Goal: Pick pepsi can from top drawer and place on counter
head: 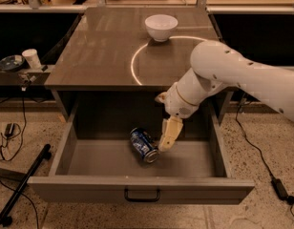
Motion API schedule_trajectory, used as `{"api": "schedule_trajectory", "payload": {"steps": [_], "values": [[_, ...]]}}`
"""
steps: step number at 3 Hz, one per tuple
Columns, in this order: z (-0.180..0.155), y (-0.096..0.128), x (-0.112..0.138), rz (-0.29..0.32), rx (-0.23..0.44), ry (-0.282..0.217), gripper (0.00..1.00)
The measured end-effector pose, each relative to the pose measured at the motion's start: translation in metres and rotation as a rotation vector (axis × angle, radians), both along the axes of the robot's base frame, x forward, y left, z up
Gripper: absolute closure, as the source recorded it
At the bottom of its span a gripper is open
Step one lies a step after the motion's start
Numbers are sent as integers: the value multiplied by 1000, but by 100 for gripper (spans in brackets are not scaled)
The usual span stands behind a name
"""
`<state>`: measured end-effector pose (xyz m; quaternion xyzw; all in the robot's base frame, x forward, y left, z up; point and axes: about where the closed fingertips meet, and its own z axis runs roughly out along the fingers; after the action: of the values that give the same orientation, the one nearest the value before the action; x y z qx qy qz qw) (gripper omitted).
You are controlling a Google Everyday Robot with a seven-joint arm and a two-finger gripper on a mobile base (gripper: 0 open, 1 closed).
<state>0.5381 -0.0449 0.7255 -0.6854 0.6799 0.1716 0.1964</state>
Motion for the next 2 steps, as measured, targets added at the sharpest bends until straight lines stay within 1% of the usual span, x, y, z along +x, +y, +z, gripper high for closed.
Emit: {"api": "schedule_trajectory", "payload": {"steps": [1, 2], "values": [[-1, 1, 0, 3, 4, 1, 0], [-14, 6, -4, 3, 28, 24, 0]]}}
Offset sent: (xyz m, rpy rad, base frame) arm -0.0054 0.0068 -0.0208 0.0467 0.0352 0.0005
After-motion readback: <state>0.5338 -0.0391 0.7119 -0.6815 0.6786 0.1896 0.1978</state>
